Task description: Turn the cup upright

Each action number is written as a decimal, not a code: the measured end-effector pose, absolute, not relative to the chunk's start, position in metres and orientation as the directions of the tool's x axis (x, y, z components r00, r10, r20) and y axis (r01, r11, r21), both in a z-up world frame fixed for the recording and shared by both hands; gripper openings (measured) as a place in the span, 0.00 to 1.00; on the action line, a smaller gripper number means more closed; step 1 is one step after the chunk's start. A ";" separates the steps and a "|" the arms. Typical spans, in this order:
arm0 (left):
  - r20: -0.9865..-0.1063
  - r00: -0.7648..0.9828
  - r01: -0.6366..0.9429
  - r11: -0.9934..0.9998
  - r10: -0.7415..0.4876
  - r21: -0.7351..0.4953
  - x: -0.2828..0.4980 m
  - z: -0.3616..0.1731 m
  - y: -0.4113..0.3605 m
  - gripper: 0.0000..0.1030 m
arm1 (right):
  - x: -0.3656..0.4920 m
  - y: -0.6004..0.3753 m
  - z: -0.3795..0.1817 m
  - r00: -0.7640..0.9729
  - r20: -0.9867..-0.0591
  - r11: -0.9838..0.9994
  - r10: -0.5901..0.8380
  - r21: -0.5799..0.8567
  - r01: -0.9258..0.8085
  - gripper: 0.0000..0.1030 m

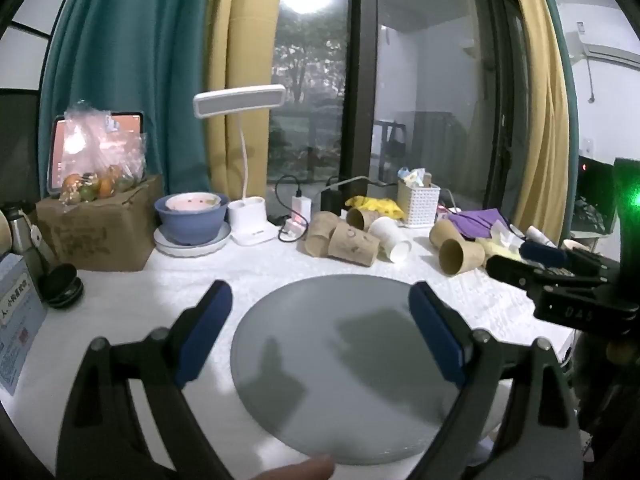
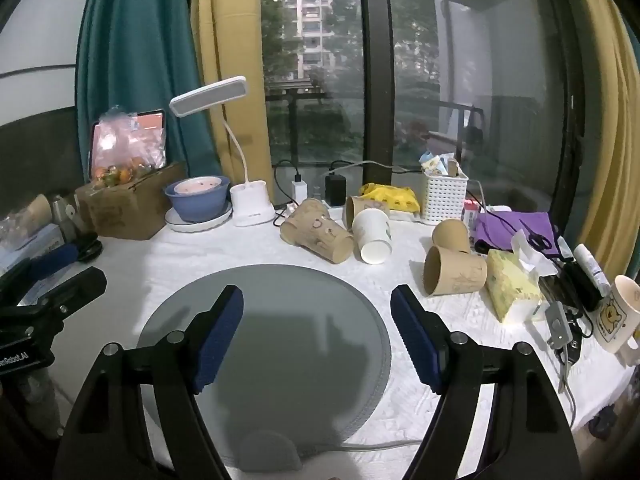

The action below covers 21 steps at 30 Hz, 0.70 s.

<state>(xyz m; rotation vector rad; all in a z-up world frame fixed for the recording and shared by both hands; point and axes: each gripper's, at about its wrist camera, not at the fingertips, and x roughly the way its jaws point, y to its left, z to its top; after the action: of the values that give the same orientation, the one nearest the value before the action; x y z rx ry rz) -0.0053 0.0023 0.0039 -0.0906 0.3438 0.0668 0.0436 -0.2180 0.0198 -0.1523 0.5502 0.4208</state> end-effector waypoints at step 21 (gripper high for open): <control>-0.338 0.940 -0.077 0.994 0.047 -0.077 -0.007 0.003 0.004 0.88 | 0.043 -0.217 0.020 0.771 -0.536 0.905 0.343 -0.032 -0.425 0.77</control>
<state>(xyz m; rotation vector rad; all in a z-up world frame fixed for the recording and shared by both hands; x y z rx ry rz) -0.0066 0.0038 0.0034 -0.0894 0.3422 0.0631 0.0428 -0.2169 0.0198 -0.1546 0.5500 0.4183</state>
